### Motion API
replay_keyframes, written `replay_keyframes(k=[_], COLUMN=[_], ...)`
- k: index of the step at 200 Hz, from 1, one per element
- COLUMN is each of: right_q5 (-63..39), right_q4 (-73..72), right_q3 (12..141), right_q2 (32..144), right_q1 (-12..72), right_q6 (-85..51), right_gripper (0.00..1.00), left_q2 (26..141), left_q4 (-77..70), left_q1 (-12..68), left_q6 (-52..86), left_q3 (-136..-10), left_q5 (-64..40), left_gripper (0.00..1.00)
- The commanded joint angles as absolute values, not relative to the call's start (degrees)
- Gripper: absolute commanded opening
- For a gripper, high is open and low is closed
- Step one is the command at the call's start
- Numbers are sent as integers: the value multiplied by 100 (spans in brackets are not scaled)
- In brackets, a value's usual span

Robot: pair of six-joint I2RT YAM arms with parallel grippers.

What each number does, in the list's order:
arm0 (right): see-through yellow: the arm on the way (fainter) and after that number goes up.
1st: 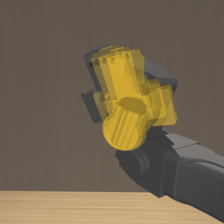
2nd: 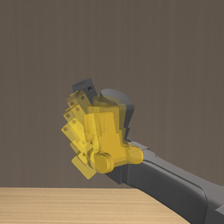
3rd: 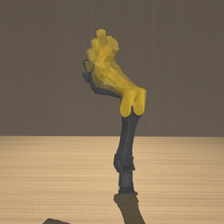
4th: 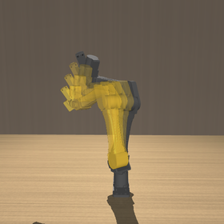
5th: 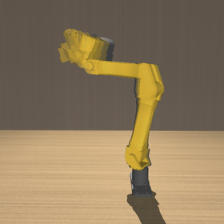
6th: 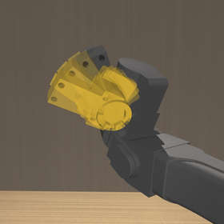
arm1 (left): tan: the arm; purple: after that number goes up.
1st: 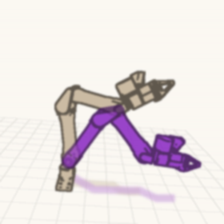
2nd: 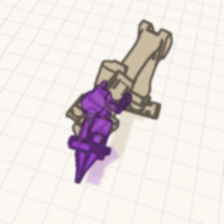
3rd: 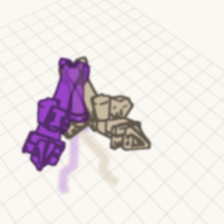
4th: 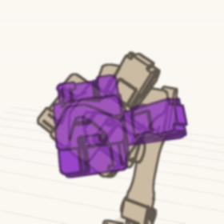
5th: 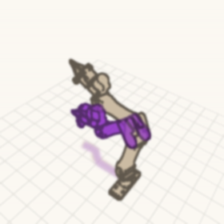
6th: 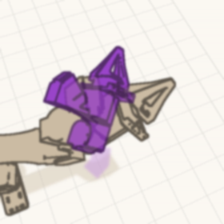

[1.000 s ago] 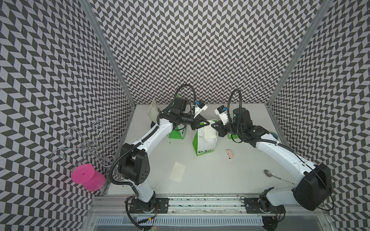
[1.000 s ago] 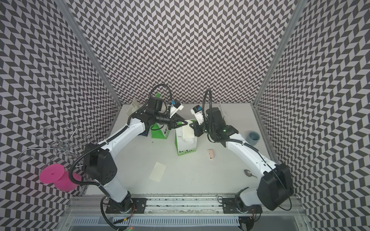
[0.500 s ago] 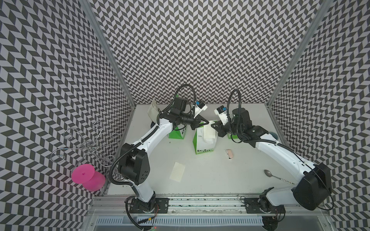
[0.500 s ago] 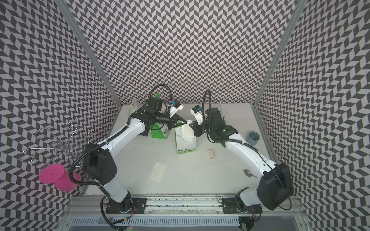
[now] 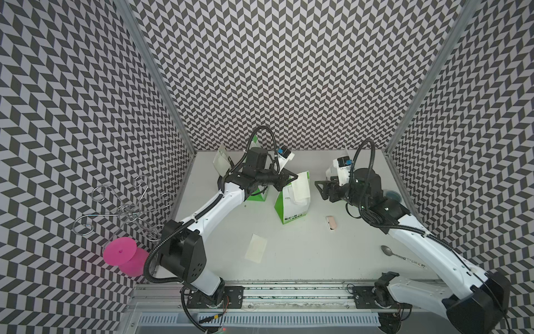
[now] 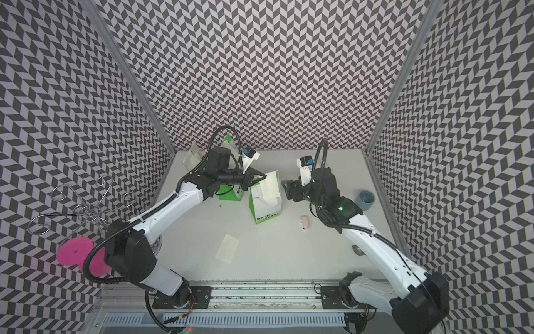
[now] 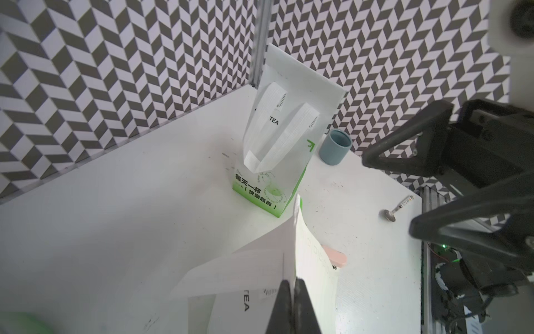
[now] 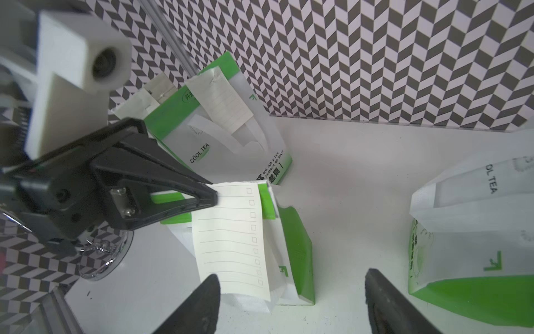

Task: Staple the receipts to the bags
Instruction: Hold the receipt from the takeout bag, then pick up the stapler from the center of the board.

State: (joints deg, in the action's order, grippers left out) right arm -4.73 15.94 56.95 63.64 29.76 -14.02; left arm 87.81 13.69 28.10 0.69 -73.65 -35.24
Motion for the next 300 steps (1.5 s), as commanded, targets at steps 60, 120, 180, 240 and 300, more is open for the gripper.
replay_keyframes(k=[60,120,180,240,300], right_q5=[212,527,484,796,685], right_q4=[3153,3739,3610,3784,3604], right_q3=[4828,5092,5507,5704,5826], right_q2=[6538,8098,8854,9389,9727], right_q1=[2953,2833,2833,2811,2776], right_q6=[-2469,-2277,-2144,-2012,-1981], right_gripper=[78,72,61,54,47], left_q2=[7963,8122,7980,7985,7996], left_q4=[551,923,1001,1006,1035], left_q1=[3367,3552,3562,3567,3563], left_q6=[1058,959,907,919,866], left_q3=[-6565,-6759,-6741,-6761,-6776], left_q5=[-2050,-1766,-1721,-1795,-1818], left_gripper=[0,0,0,0,0])
